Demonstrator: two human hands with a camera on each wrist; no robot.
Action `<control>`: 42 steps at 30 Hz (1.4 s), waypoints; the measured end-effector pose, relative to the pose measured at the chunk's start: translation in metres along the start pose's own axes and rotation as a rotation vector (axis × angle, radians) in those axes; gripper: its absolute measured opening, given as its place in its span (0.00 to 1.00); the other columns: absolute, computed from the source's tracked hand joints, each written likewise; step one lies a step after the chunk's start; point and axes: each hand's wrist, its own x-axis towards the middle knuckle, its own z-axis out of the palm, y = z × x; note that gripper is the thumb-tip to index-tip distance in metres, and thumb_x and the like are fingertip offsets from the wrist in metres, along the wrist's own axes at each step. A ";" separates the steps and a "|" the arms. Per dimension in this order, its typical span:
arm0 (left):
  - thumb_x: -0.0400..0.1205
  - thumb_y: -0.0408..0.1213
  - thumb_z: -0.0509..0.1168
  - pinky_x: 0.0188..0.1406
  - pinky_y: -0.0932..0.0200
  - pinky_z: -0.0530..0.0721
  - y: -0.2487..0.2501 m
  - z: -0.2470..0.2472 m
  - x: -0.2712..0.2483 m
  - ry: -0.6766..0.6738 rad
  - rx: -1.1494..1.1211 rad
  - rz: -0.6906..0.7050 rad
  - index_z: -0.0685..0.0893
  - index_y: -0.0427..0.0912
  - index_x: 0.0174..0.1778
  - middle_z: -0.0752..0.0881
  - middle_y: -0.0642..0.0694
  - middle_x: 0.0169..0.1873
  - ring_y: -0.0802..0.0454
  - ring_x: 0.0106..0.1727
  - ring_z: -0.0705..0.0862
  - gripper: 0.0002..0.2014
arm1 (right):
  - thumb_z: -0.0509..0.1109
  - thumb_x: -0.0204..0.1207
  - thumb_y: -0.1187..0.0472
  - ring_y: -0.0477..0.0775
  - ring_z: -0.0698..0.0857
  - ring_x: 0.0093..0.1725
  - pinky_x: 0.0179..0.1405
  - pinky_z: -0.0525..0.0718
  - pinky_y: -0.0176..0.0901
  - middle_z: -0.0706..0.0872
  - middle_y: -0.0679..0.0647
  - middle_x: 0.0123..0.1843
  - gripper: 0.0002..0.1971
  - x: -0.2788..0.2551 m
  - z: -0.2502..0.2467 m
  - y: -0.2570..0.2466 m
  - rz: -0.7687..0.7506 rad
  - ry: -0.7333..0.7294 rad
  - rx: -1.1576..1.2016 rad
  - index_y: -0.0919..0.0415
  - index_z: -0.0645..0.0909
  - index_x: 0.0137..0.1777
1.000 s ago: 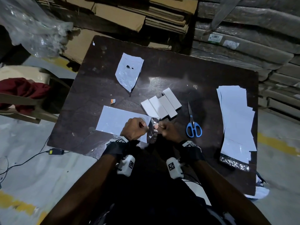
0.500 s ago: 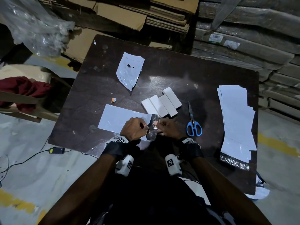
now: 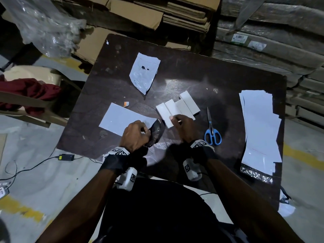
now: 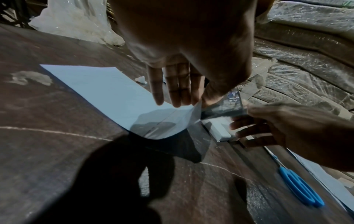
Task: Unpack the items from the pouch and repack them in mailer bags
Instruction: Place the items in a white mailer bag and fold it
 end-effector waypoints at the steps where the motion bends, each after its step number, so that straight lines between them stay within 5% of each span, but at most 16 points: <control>1: 0.73 0.36 0.70 0.46 0.55 0.80 -0.002 0.000 -0.001 -0.029 -0.018 -0.001 0.84 0.44 0.31 0.87 0.48 0.39 0.46 0.43 0.85 0.05 | 0.64 0.81 0.45 0.54 0.84 0.40 0.43 0.81 0.47 0.85 0.54 0.41 0.17 0.004 0.003 0.000 -0.046 -0.004 -0.093 0.58 0.83 0.44; 3: 0.75 0.39 0.71 0.45 0.55 0.80 -0.006 0.003 -0.001 -0.110 -0.053 0.006 0.86 0.45 0.32 0.87 0.50 0.38 0.49 0.42 0.85 0.06 | 0.67 0.80 0.48 0.65 0.84 0.50 0.44 0.80 0.52 0.81 0.63 0.53 0.17 0.006 0.008 -0.004 -0.093 -0.091 -0.327 0.63 0.80 0.56; 6: 0.78 0.43 0.71 0.42 0.58 0.76 -0.012 0.011 -0.002 -0.190 -0.076 0.055 0.87 0.49 0.34 0.86 0.54 0.38 0.53 0.41 0.85 0.07 | 0.68 0.79 0.52 0.68 0.84 0.50 0.40 0.79 0.54 0.76 0.64 0.56 0.18 0.001 0.020 -0.011 -0.101 -0.126 -0.556 0.66 0.74 0.59; 13: 0.80 0.42 0.68 0.34 0.59 0.70 -0.009 0.032 0.000 -0.293 -0.006 0.064 0.76 0.52 0.23 0.80 0.53 0.25 0.48 0.34 0.82 0.18 | 0.71 0.76 0.50 0.68 0.84 0.55 0.45 0.79 0.52 0.78 0.62 0.60 0.22 -0.005 0.022 -0.006 0.039 -0.081 -0.585 0.67 0.77 0.60; 18: 0.80 0.44 0.68 0.35 0.60 0.71 -0.003 0.040 0.001 -0.290 0.052 0.031 0.84 0.51 0.33 0.83 0.51 0.33 0.47 0.40 0.84 0.10 | 0.74 0.69 0.45 0.68 0.84 0.53 0.47 0.81 0.53 0.81 0.62 0.57 0.23 -0.029 -0.001 0.014 0.120 0.042 -0.361 0.63 0.80 0.55; 20: 0.80 0.45 0.68 0.36 0.59 0.72 -0.002 0.042 0.001 -0.278 0.063 0.012 0.85 0.51 0.34 0.85 0.50 0.34 0.46 0.41 0.85 0.09 | 0.76 0.67 0.47 0.68 0.83 0.52 0.46 0.82 0.57 0.80 0.61 0.54 0.22 -0.047 -0.006 0.022 0.044 0.121 -0.291 0.62 0.80 0.55; 25: 0.79 0.43 0.66 0.37 0.59 0.72 -0.002 0.045 0.001 -0.280 0.059 -0.013 0.83 0.51 0.33 0.85 0.49 0.34 0.43 0.43 0.86 0.09 | 0.79 0.63 0.49 0.66 0.84 0.47 0.34 0.79 0.52 0.82 0.61 0.47 0.20 -0.084 -0.002 0.041 -0.085 0.058 -0.399 0.61 0.78 0.47; 30: 0.78 0.45 0.64 0.36 0.60 0.74 0.002 0.044 -0.006 -0.248 0.014 0.000 0.81 0.48 0.28 0.87 0.48 0.34 0.44 0.40 0.86 0.12 | 0.76 0.69 0.44 0.66 0.87 0.48 0.38 0.82 0.50 0.86 0.58 0.56 0.24 -0.093 0.007 0.057 -0.067 -0.052 -0.524 0.55 0.80 0.61; 34: 0.77 0.46 0.63 0.37 0.59 0.73 0.004 0.046 -0.014 -0.165 0.040 0.052 0.85 0.44 0.34 0.88 0.48 0.42 0.47 0.40 0.83 0.12 | 0.76 0.69 0.42 0.66 0.87 0.47 0.38 0.83 0.52 0.85 0.58 0.53 0.25 -0.088 0.007 0.054 -0.024 -0.039 -0.486 0.55 0.84 0.61; 42: 0.81 0.42 0.63 0.42 0.59 0.74 0.004 0.052 -0.019 -0.101 0.136 0.210 0.86 0.46 0.39 0.82 0.54 0.59 0.50 0.55 0.83 0.09 | 0.78 0.64 0.63 0.65 0.83 0.48 0.38 0.77 0.47 0.81 0.64 0.53 0.22 -0.071 0.009 0.038 -0.078 0.062 -0.307 0.63 0.84 0.60</control>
